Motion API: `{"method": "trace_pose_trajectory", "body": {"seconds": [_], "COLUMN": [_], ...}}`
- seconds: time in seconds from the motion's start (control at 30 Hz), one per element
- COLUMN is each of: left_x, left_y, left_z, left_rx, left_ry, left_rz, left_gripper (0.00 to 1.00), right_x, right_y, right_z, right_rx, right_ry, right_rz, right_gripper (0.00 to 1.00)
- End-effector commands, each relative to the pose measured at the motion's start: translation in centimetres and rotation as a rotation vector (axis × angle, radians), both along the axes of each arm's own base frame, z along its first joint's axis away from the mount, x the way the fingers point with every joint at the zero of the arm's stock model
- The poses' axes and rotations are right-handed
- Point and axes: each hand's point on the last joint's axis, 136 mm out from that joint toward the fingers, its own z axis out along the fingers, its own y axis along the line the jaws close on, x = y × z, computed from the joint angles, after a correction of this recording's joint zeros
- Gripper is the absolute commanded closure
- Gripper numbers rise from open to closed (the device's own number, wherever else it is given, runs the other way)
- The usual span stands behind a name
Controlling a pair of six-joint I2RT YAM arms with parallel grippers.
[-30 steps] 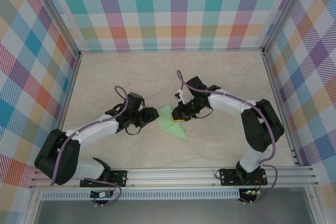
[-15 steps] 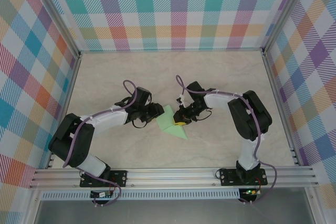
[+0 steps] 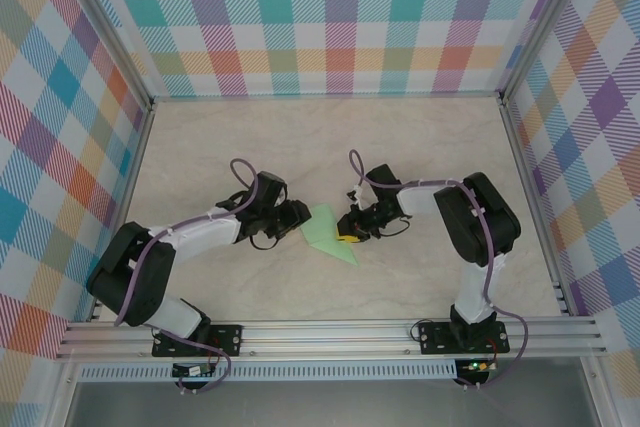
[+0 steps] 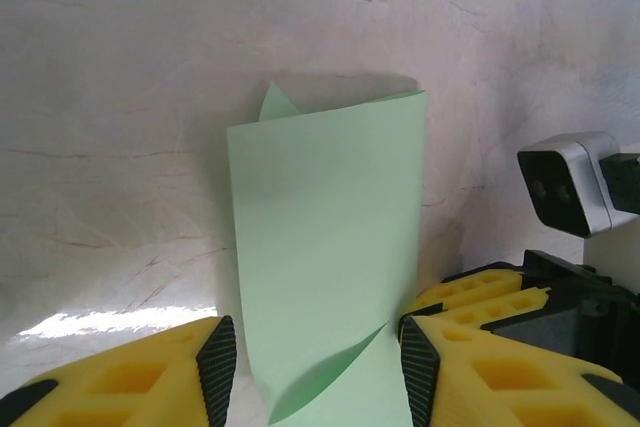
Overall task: Fold a paper plane with a square sheet of paper (pick it up from the middle)
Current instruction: Fold the wing for the fifth time at the center of the table.
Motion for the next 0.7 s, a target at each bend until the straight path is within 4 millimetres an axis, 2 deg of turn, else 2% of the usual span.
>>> {"method": "trace_pose_trajectory", "body": {"seconds": [0.0,0.43,0.67], "left_x": [-0.2,-0.2,-0.5], "left_y": [-0.5,-2.3,-1.5], "left_z": [0.1,-1.9,-2.6], "left_rx": [-0.060,-0.119,-0.075], "left_ry": [-0.008,0.028,0.047], "left_rz": [0.040,0.046,0.070], "left_gripper": [0.50,0.51,0.50], "right_x": [-0.6,-0.8,-0.8], "right_y": [-1.6,-2.2,-2.3], "right_z": [-3.0,-3.9,-4.1], "right_rx": [-0.109,-0.162,-0.174], "right_ry": [0.058,0.074,0.080], "right_rz": [-0.075,-0.075,-0.078], "right_gripper": [0.84,0.84,0.84]}}
